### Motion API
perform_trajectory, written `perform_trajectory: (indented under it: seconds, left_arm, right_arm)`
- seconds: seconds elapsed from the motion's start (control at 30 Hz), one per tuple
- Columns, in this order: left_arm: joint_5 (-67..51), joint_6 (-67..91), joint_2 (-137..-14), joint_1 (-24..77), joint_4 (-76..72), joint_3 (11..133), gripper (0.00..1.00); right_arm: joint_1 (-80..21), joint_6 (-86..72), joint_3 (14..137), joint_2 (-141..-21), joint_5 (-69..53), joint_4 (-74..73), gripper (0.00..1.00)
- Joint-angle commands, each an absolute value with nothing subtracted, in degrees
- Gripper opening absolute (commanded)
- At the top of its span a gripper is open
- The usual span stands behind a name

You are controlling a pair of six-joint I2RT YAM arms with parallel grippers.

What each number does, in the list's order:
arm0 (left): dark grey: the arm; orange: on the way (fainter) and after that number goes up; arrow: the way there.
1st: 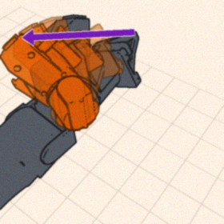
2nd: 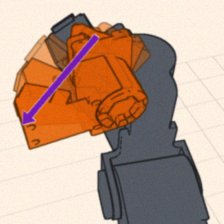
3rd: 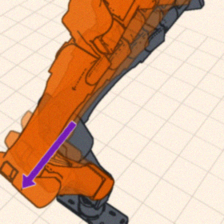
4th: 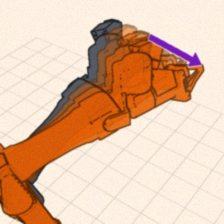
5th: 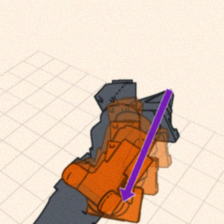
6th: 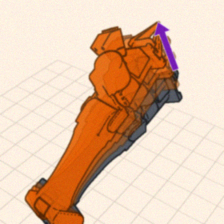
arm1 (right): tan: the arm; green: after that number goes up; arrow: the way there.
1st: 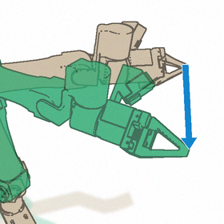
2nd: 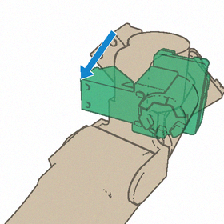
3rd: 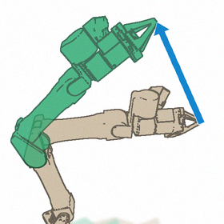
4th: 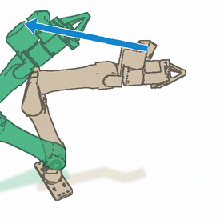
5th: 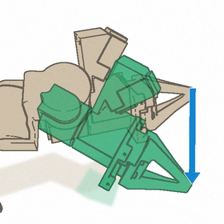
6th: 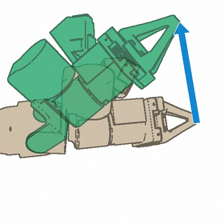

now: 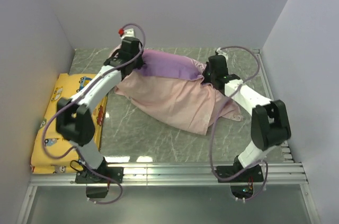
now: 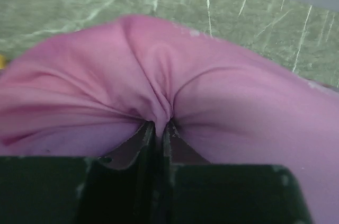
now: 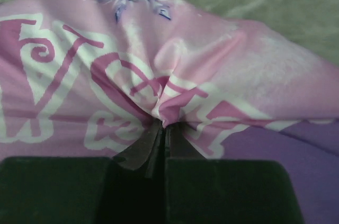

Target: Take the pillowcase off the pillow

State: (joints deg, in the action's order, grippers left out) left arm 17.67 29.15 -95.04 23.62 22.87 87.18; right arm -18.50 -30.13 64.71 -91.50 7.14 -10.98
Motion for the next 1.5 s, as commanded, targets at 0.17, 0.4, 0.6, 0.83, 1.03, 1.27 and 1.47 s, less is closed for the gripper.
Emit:
perform_trajectory:
  seconds: [0.17, 0.4, 0.6, 0.83, 1.03, 1.27, 1.47]
  left_arm:
    - [5.2, 28.2, -94.7, 24.6, 21.7, 95.5, 0.62]
    - [18.5, 21.7, -87.6, 37.3, 22.1, 95.8, 0.92]
    - [25.1, 24.3, -84.0, 52.2, 15.3, 81.9, 0.93]
    - [25.0, 29.9, -86.4, 61.9, 0.7, 66.3, 0.94]
    - [28.1, 30.5, -92.6, 66.7, -5.4, 66.0, 0.94]
    - [33.0, 32.5, -99.0, 67.9, -2.6, 70.5, 0.84]
    - [39.4, 36.2, -100.3, 67.9, 1.8, 72.1, 0.31]
  right_arm:
    - [-14.3, -32.4, 65.2, -107.4, -8.7, -13.2, 0.0]
    - [-14.3, -32.4, 67.3, -111.0, -12.5, -13.5, 0.0]
    - [-14.2, -34.3, 63.6, -107.0, -20.4, -9.1, 0.0]
    - [-14.3, -35.3, 59.9, -100.7, -23.6, -7.0, 0.0]
    - [-14.3, -33.8, 58.4, -100.5, -22.6, -7.9, 0.0]
    - [-14.4, -33.0, 57.9, -99.5, -21.4, -8.4, 0.0]
    - [-14.3, -32.8, 58.4, -98.2, -20.5, -9.4, 0.01]
